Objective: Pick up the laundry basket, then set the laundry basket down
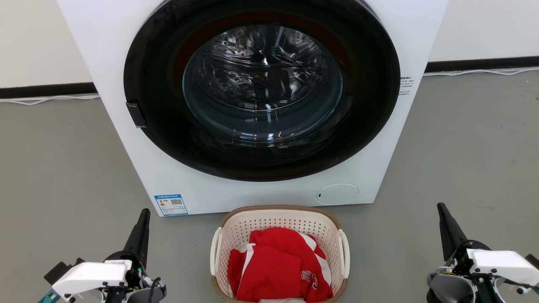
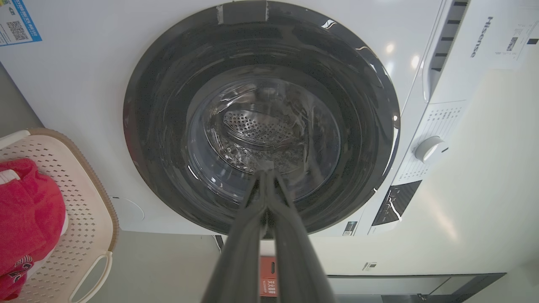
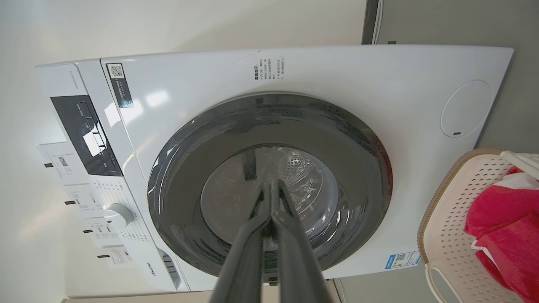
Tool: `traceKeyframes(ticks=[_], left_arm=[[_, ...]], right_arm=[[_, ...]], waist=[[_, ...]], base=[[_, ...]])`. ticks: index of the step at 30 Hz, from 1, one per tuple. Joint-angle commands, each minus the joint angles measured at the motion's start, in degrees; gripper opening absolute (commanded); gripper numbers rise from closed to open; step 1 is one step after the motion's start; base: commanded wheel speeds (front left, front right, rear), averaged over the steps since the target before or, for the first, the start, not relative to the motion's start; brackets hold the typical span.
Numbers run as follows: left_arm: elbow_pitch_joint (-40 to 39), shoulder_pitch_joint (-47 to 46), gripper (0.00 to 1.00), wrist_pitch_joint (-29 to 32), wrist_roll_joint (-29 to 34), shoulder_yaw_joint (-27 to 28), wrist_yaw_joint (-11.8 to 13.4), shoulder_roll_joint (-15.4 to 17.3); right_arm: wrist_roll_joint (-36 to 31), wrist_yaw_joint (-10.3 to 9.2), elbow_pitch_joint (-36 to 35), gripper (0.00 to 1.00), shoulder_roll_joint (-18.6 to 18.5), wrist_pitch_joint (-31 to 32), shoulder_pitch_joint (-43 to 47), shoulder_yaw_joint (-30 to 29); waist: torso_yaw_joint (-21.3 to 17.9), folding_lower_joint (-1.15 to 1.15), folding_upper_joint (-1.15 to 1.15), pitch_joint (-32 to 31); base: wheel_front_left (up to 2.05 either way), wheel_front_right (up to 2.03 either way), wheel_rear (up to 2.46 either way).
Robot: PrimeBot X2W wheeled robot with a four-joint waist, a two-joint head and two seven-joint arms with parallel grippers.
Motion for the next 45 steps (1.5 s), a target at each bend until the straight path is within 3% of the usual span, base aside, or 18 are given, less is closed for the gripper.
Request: traceKeyframes(ticks=[1, 45], left_arm=[[-1.69, -1.50, 0.00, 0.34, -0.29, 1.68, -0.42, 0.61], [-1.69, -1.50, 0.00, 0.34, -0.29, 1.68, -0.42, 0.61]], right_arm=[[0.40, 0.42, -1.77, 0.00, -0.19, 0.42, -1.30, 1.05], [0.40, 0.42, -1.77, 0.00, -0.19, 0.42, -1.30, 1.05]], waist=[[0.00, 0.00, 0.00, 0.00], [0.00, 0.00, 0.00, 0.00]], base=[[0.00, 0.00, 0.00], [0.00, 0.00, 0.00]])
